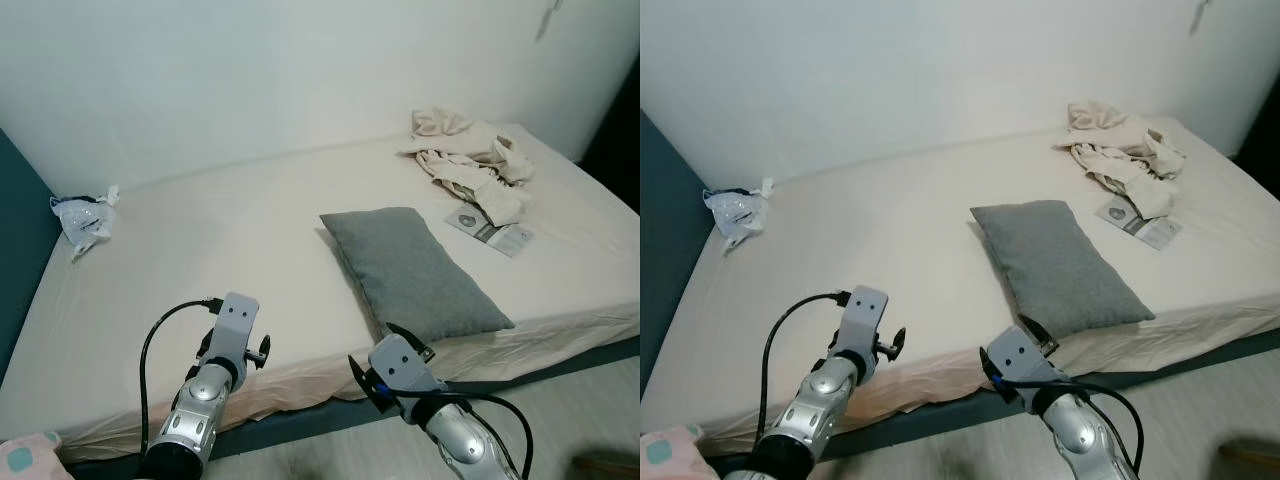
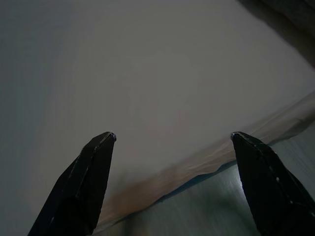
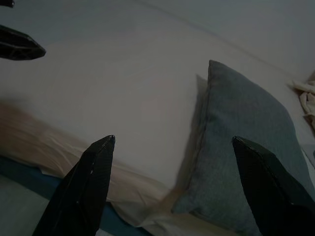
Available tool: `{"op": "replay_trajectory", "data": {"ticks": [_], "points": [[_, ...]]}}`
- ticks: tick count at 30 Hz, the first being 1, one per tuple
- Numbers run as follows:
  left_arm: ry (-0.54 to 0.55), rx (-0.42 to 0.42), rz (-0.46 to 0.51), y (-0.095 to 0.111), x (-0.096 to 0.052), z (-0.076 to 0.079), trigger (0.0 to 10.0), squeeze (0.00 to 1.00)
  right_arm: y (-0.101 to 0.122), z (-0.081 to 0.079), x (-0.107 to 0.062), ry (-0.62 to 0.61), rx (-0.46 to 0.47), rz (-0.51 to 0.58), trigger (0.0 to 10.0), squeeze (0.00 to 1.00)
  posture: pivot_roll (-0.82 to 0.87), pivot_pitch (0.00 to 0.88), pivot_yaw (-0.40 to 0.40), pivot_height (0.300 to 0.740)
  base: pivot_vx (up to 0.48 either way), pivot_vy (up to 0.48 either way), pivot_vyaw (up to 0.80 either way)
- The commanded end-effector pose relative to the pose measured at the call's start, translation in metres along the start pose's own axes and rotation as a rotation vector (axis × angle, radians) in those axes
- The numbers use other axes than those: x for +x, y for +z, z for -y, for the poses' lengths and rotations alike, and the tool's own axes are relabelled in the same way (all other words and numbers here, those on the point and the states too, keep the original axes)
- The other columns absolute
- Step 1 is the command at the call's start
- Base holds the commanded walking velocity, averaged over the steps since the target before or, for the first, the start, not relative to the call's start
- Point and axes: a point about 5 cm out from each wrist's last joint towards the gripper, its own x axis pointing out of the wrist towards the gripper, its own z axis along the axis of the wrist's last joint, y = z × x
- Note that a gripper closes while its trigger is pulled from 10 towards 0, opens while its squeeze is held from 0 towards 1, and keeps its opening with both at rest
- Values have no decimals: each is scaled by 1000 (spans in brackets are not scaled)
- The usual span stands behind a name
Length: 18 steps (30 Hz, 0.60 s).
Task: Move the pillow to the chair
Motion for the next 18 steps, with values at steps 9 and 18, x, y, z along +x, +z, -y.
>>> {"op": "replay_trajectory", "data": {"ticks": [9, 18], "points": [[13, 21, -41, -14, -5, -9, 10000, 0, 0, -9, 5, 25, 7, -12, 10000, 0, -176, 99, 117, 740, 0, 0, 0], [34, 7, -55, -19, -6, -12, 10000, 0, -1, -8, 7, 30, 12, -9, 10000, 0, -163, 94, 86, 740, 0, 0, 0]]}}
